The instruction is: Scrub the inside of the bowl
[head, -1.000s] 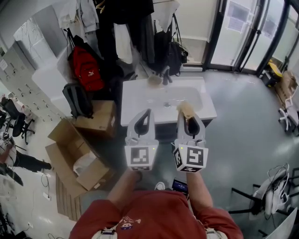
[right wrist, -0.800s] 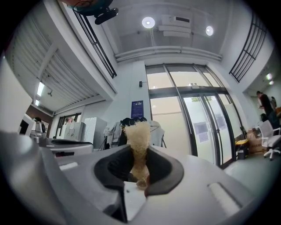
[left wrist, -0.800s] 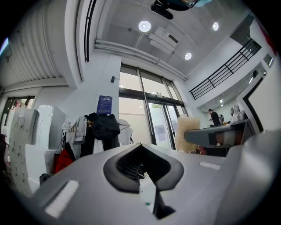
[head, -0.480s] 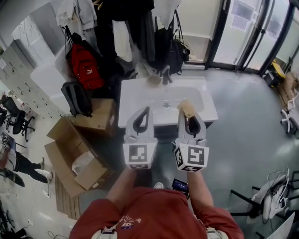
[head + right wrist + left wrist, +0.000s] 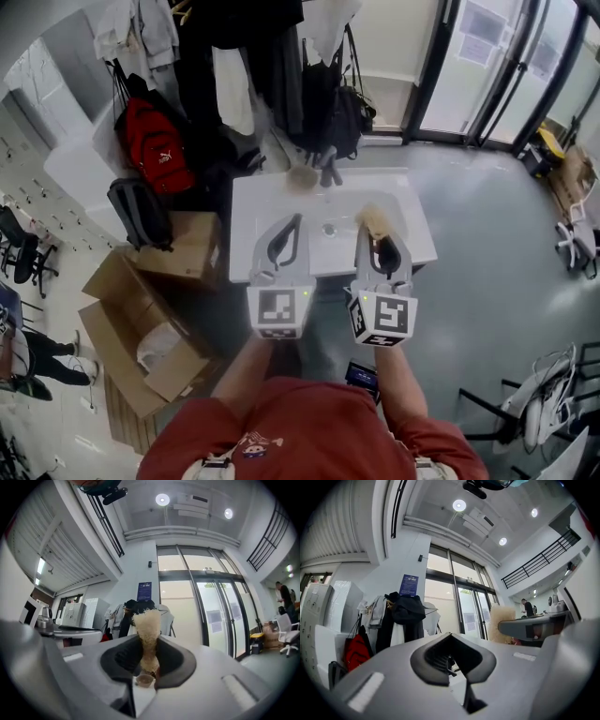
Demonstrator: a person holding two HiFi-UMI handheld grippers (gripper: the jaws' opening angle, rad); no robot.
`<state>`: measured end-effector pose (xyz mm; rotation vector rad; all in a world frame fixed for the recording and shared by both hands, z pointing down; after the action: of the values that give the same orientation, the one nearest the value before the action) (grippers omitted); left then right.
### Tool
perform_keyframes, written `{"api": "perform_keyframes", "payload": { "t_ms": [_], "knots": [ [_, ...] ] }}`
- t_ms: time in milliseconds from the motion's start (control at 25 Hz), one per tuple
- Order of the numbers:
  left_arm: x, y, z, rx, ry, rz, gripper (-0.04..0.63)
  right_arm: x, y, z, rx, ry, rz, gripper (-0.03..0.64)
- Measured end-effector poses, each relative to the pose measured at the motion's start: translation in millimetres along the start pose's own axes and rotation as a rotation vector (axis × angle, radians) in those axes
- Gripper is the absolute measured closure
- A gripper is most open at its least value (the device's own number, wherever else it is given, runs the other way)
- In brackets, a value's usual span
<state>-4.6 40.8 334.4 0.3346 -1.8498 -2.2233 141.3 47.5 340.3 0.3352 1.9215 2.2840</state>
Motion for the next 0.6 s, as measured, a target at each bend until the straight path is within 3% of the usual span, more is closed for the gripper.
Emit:
{"api": "perform_keyframes", "payload": {
  "t_ms": [600],
  "knots": [
    [100.5,15.4,-99.8,0.001,-0.002,-0.007,0.589,32.7,16.2,-145.2,0.018,-0.007,0.002,0.540]
  ]
}}
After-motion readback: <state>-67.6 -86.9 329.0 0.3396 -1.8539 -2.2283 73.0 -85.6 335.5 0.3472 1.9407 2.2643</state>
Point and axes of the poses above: the fingertips, and each gripper's own axes: z backward along the fingers, x to its left, y out of its underside, the point moved 3 cm from there along z, backward along the fingers, and after that the axes turned 4 degrees about z, right-handed, at the moved point
